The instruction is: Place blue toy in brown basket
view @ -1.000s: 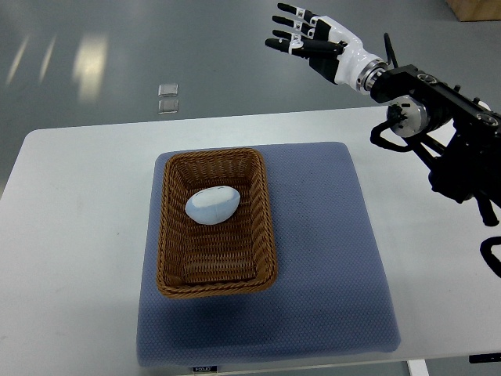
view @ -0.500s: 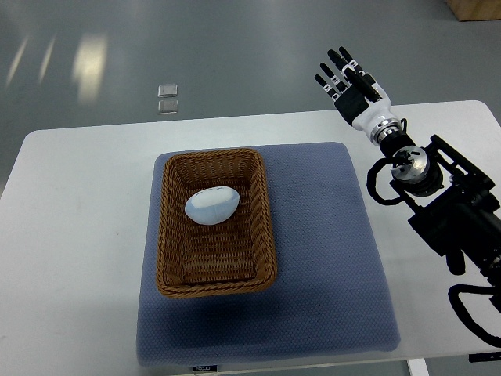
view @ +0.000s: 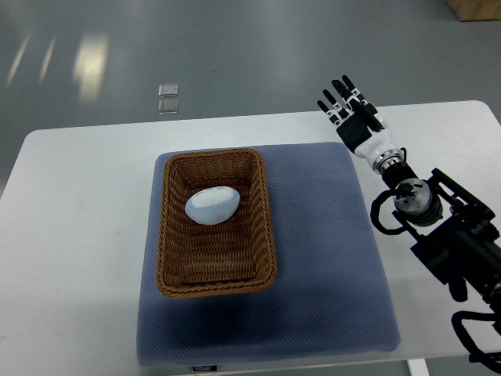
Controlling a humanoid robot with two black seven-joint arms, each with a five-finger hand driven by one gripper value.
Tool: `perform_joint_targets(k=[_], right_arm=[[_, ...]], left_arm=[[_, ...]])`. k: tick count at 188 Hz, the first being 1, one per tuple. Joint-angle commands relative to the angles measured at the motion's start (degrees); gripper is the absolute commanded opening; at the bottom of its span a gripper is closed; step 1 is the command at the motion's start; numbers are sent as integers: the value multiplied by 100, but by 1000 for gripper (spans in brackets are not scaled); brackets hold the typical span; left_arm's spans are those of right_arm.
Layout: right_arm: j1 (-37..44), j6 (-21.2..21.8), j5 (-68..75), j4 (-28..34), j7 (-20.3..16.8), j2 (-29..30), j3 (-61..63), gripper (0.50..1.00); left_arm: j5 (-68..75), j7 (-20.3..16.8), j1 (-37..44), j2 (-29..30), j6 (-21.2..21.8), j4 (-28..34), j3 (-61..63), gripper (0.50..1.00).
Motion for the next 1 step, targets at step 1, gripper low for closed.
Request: perform_joint_targets(k=[1], right_arm=[[-33,103,-2,8,6,16,-8,913]], left_arm=[[1,0,1,0,0,4,0,1000]])
